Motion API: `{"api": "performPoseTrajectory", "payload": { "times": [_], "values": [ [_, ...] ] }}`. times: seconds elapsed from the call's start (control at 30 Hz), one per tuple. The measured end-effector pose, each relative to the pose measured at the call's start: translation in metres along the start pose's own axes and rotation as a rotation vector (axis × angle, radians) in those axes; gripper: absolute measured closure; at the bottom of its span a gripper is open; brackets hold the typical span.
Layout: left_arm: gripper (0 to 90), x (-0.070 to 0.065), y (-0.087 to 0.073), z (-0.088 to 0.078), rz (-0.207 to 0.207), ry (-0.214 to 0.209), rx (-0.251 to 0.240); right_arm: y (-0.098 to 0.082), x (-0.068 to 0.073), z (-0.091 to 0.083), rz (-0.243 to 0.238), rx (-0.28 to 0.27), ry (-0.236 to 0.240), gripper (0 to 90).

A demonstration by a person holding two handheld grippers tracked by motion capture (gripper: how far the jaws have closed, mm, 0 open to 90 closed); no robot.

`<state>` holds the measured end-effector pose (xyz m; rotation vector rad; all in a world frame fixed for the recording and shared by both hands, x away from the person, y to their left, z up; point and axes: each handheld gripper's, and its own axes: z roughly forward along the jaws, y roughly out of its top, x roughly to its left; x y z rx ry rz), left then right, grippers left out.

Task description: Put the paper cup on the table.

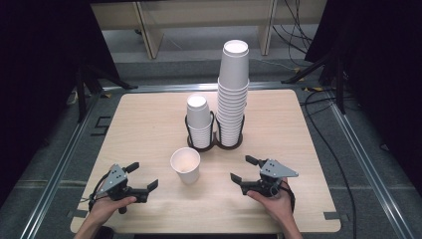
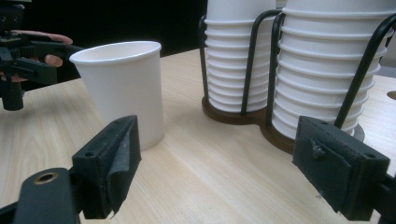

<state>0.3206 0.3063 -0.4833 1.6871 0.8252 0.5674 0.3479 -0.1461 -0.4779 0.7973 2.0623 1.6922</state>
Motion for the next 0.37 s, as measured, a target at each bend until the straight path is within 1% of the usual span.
{"api": "performPoseTrajectory", "payload": {
  "times": [0.03,0.07,0.1,0.13,0.17,0.2,0.23,0.27,0.3,0.33,0.37],
  "values": [
    [0.0,0.0,-0.002,-0.001,-0.01,0.014,0.006,0.0,0.0,-0.001,0.0,0.01,-0.002,15.9],
    [0.0,0.0,-0.003,-0.003,-0.004,0.024,0.022,0.001,-0.001,-0.001,-0.005,0.02,-0.008,15.9],
    [0.0,0.001,-0.004,-0.002,-0.013,0.026,0.011,0.001,0.0,-0.001,0.0,0.009,-0.001,15.9],
    [0.0,0.002,-0.006,-0.002,-0.011,0.026,0.006,0.0,-0.001,0.0,0.002,-0.008,0.003,15.8],
    [0.0,0.004,-0.007,-0.001,-0.009,0.019,-0.009,0.0,-0.001,0.0,-0.002,-0.01,0.003,15.8],
    [0.0,0.005,-0.008,-0.002,-0.008,0.028,-0.004,0.0,-0.003,0.0,-0.018,-0.015,-0.006,15.8],
    [0.0,0.004,-0.009,-0.003,-0.009,0.042,0.009,0.0,-0.003,-0.002,-0.013,0.002,0.005,15.7],
    [0.0,0.005,-0.01,-0.002,-0.001,0.042,0.001,0.0,-0.003,-0.002,0.001,-0.01,0.005,15.7],
    [0.0,0.005,-0.011,-0.001,0.004,0.034,-0.005,-0.001,-0.003,-0.002,0.01,-0.009,0.009,15.7],
    [0.0,0.005,-0.012,0.001,0.004,0.035,-0.007,-0.001,-0.005,-0.001,-0.015,-0.026,0.005,15.7],
    [0.0,0.005,-0.013,0.0,-0.002,0.044,0.01,-0.001,-0.004,-0.002,0.003,-0.018,0.009,15.7]
  ]
}}
